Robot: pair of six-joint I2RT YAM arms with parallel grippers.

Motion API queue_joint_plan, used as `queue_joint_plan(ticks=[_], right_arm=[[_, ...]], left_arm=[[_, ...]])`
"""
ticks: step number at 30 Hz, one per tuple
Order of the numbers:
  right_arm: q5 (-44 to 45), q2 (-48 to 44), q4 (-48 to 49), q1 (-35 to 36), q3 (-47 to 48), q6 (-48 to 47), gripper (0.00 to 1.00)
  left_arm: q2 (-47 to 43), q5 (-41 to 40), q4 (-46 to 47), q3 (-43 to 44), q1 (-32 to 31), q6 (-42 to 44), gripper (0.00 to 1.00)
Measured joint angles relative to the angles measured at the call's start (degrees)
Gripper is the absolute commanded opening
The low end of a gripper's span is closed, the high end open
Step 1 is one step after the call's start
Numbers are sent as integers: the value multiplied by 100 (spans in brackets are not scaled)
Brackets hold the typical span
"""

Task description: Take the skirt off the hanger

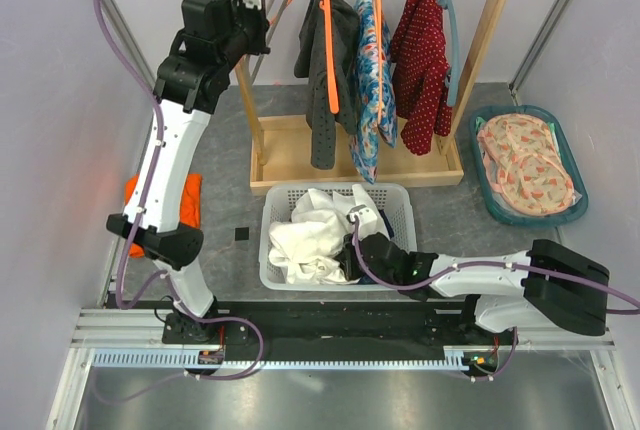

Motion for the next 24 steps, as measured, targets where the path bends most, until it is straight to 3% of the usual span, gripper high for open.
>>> queue_joint_plan(ticks=[7,17,20,23,24], right_arm=[[-13,-289,264,0,-275,251,0],[-37,-715,393,2,-597,568,0],[-42,-892,356,7,-693,629,0],[-37,-1058,249,7,-710,647,0],[-33,-1108,208,7,-710,645,0]], left_arm=[[533,-175,-236,730,-4,195,2],[680,-334,-153,756,2,221,5],[612,-328,-68,595,7,216,18],[420,-297,-103,264,13,203,45],[341,-289,-144,155,13,181,70]])
